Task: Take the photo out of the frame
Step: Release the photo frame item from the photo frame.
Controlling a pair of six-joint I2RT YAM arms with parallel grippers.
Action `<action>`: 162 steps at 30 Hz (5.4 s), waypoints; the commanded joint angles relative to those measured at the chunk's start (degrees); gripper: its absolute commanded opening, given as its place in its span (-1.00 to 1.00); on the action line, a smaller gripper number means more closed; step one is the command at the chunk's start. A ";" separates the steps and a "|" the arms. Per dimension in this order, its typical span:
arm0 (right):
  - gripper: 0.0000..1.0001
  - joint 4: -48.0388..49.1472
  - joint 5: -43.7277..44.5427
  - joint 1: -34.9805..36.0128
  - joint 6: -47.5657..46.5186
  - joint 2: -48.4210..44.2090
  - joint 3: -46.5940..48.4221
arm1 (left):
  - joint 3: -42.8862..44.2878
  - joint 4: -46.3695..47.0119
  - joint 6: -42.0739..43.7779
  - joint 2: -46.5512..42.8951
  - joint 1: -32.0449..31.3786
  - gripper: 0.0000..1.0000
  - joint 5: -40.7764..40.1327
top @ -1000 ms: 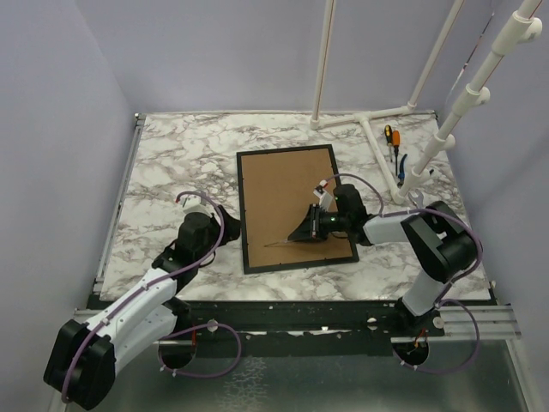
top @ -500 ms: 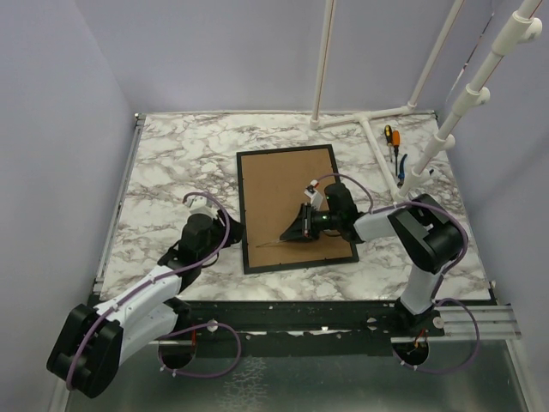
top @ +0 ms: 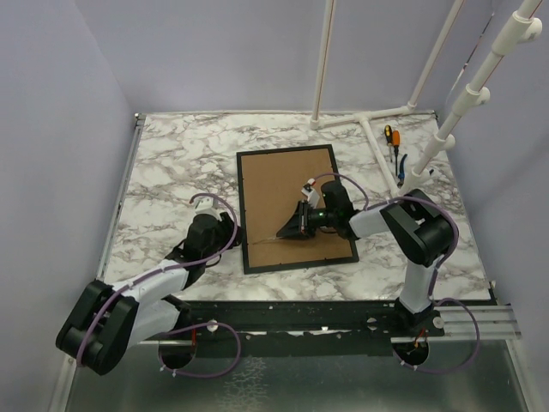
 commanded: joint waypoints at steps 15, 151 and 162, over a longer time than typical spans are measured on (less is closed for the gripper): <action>-0.99 -2.37 -0.65 1.25 -0.60 4.36 3.43 | 1.63 6.37 2.88 7.89 1.71 -0.42 5.96; -0.99 -15.96 -0.11 -5.95 -5.07 -0.53 3.65 | 6.52 12.44 3.86 22.66 0.74 -0.69 14.32; -0.99 -12.50 -0.09 -6.11 -1.79 -0.30 2.51 | 6.36 12.49 3.86 22.37 0.74 -0.70 14.37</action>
